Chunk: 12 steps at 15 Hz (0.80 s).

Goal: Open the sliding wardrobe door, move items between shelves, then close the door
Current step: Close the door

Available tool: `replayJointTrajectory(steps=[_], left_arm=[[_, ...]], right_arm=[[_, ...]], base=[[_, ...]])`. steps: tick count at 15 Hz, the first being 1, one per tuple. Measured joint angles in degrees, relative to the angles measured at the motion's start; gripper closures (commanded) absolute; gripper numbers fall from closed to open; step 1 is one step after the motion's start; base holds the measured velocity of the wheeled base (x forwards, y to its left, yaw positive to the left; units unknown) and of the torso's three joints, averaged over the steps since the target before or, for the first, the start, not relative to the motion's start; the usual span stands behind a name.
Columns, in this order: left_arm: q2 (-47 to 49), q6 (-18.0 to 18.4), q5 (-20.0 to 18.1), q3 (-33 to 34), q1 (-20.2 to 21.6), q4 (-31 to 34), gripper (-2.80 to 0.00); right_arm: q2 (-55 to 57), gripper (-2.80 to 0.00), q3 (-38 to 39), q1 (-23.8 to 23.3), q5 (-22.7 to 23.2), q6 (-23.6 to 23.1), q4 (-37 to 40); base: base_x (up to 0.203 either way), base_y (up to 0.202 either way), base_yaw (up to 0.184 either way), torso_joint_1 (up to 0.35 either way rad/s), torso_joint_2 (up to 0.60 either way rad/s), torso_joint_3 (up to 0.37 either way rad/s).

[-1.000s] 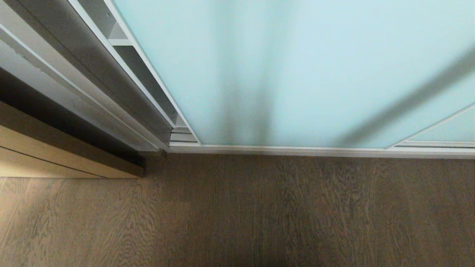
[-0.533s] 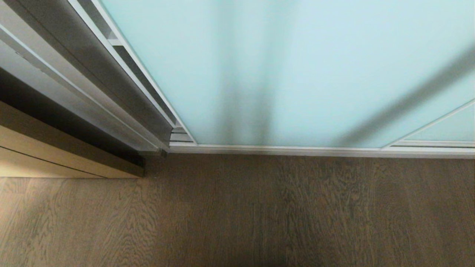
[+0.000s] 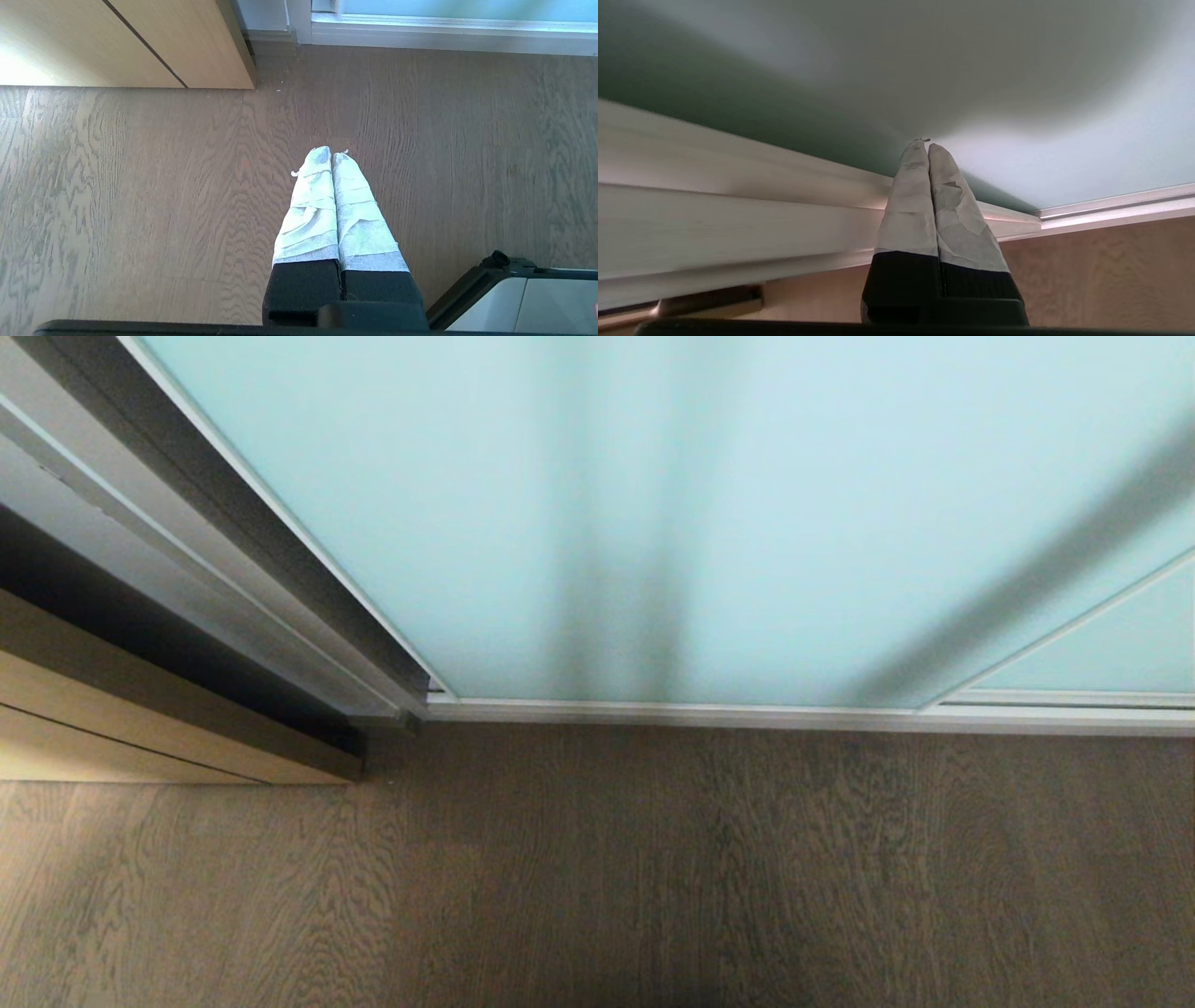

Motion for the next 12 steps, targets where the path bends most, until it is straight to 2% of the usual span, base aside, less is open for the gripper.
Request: replayJointTrajectory(steps=[12], left_arm=[[0.0, 0.0, 0.0, 0.0, 0.0, 0.0, 0.00]], right_arm=[[-2.1, 0.00, 1.6, 3.9, -1.6, -0.1, 0.1]], base=[[0.000, 0.000, 0.000, 0.000, 0.00, 0.000]])
